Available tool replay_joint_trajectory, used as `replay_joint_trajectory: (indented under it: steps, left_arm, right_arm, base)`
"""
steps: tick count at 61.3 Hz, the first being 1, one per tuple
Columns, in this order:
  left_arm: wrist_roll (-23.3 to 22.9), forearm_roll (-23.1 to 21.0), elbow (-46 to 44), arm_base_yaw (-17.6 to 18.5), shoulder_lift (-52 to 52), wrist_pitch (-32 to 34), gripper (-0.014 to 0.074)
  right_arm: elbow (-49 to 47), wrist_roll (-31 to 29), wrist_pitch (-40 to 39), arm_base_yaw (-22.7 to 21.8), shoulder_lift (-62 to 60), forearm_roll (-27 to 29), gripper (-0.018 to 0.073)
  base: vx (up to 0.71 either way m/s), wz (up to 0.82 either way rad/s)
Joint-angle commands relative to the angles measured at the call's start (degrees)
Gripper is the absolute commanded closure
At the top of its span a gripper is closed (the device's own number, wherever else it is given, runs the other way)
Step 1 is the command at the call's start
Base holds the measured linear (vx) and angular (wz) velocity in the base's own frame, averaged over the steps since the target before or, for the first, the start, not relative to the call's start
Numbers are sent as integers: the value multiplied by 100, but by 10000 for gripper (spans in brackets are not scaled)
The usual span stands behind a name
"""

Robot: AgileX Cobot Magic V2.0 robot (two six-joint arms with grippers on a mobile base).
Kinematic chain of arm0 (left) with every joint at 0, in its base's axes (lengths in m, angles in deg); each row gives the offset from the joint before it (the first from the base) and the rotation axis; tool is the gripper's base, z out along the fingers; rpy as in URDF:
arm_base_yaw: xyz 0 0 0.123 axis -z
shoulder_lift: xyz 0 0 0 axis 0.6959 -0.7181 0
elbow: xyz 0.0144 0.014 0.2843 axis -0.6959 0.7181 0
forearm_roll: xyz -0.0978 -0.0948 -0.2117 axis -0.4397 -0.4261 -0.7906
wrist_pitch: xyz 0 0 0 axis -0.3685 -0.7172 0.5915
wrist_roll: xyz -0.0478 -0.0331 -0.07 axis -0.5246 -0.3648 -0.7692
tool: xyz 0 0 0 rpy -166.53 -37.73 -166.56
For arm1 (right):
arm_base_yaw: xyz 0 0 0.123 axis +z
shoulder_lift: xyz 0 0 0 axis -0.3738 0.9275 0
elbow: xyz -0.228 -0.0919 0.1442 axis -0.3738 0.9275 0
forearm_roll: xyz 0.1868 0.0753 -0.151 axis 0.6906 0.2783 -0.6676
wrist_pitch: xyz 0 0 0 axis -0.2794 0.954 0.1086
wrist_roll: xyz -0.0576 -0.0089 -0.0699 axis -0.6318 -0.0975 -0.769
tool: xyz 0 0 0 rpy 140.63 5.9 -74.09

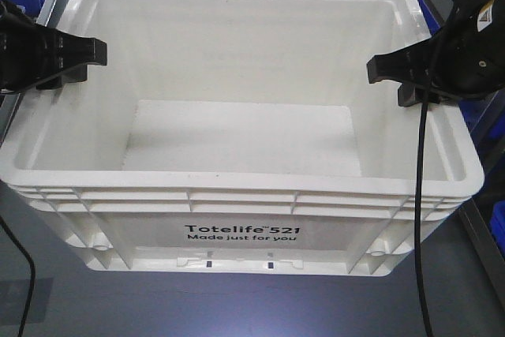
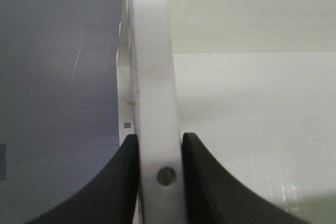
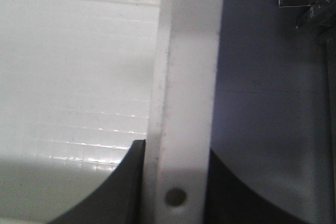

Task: Move bin from left to right shelf
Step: 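Hold the crate with both grippers while the base drives away, then keep the crate gripped by both rims as the base turns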

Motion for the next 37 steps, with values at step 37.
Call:
replay_joint_trajectory:
  steps: [37]
  left_arm:
    - [98, 254, -226, 17, 196, 606, 497]
  right_arm:
    - [-219, -134, -286, -29, -257, -294, 536]
  base:
    - [20, 7]
